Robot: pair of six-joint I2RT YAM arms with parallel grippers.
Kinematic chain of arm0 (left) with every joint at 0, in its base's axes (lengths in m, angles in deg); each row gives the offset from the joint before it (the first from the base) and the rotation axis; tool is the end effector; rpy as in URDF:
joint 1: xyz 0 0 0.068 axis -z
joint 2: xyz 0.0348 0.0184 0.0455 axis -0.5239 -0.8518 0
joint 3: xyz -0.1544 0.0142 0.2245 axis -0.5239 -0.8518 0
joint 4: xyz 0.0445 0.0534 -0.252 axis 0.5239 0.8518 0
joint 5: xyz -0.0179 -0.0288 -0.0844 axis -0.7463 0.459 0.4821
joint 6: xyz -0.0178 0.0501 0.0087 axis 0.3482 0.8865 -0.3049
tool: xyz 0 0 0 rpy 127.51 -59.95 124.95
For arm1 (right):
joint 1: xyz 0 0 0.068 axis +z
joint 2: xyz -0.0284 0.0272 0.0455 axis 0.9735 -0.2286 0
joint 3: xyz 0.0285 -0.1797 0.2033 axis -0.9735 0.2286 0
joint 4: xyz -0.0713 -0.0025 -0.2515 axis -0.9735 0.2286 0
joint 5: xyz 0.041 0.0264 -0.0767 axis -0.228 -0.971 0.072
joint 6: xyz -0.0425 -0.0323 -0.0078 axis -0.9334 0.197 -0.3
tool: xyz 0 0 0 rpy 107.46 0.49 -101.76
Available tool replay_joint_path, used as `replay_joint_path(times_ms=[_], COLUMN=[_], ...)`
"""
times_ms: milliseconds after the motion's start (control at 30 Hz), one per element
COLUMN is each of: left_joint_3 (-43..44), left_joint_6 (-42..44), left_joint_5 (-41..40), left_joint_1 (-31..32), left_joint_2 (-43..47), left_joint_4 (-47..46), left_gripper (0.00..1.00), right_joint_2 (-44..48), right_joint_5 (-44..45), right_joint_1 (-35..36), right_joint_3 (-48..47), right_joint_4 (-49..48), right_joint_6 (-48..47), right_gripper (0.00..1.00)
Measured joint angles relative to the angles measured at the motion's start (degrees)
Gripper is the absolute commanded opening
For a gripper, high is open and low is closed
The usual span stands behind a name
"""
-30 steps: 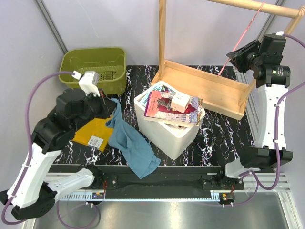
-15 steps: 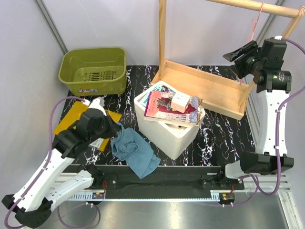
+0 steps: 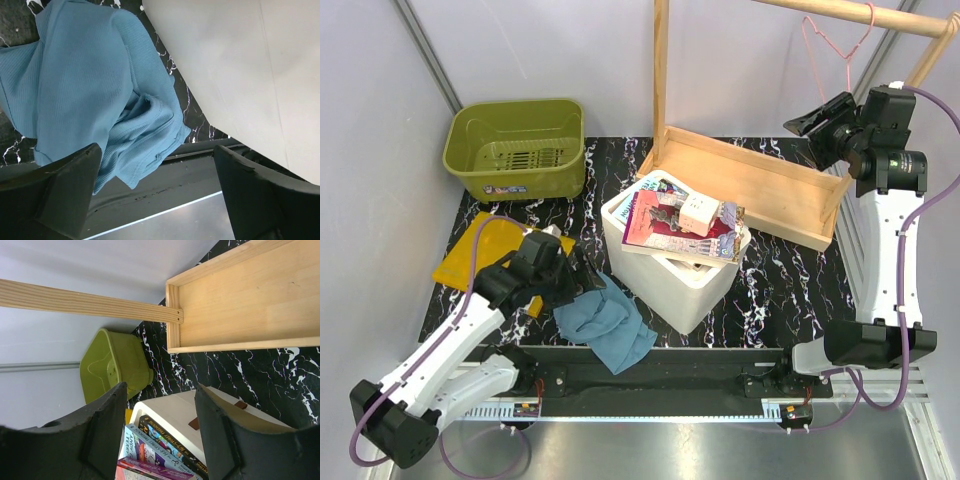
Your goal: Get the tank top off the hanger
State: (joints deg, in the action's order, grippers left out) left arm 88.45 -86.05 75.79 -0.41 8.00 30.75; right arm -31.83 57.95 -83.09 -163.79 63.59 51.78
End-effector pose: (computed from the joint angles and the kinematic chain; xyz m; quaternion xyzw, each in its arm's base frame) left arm 0.1402 -0.0893 0.2672 -0.1472 0.9360 -0.2461 0.2043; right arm 0.2806 -0.0220 0.4821 0.3163 0.7812 0.2837 0.4574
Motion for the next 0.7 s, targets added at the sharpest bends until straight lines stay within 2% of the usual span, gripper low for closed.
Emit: replay_joint_path(times_ms=[167,333,633,700], left_joint_3=[0.6,0.3,-8.0,-9.2], left_joint_6=[-1.3,-2.5,-3.2,-3.7], left_joint_5=[-1.9,-2.5,-7.2,-7.7], left_joint_1=[-0.4,-2.8,-3.8,-3.8], left_joint_2=[1.2,-3.5,-8.8,-11.7], left_joint_4=[3.3,5.0,-0.3,-2.4], left_gripper=[0.99,0.99,0.99,0.93], right_joint_2=[0.2,0.3,0.3,0.3], right_joint_5=[-0.2,-0.2,-0.2,-0.2], right_joint_1=[0.0,0.0,0.0,0.0], right_joint_3=[1.3,2.0,2.0,2.0], right_joint_4=[-0.1,-0.1,-0.1,-0.1], right_joint_6=[0.0,0.0,0.0,0.0], right_gripper=[0.64,0.64,0.64,0.64])
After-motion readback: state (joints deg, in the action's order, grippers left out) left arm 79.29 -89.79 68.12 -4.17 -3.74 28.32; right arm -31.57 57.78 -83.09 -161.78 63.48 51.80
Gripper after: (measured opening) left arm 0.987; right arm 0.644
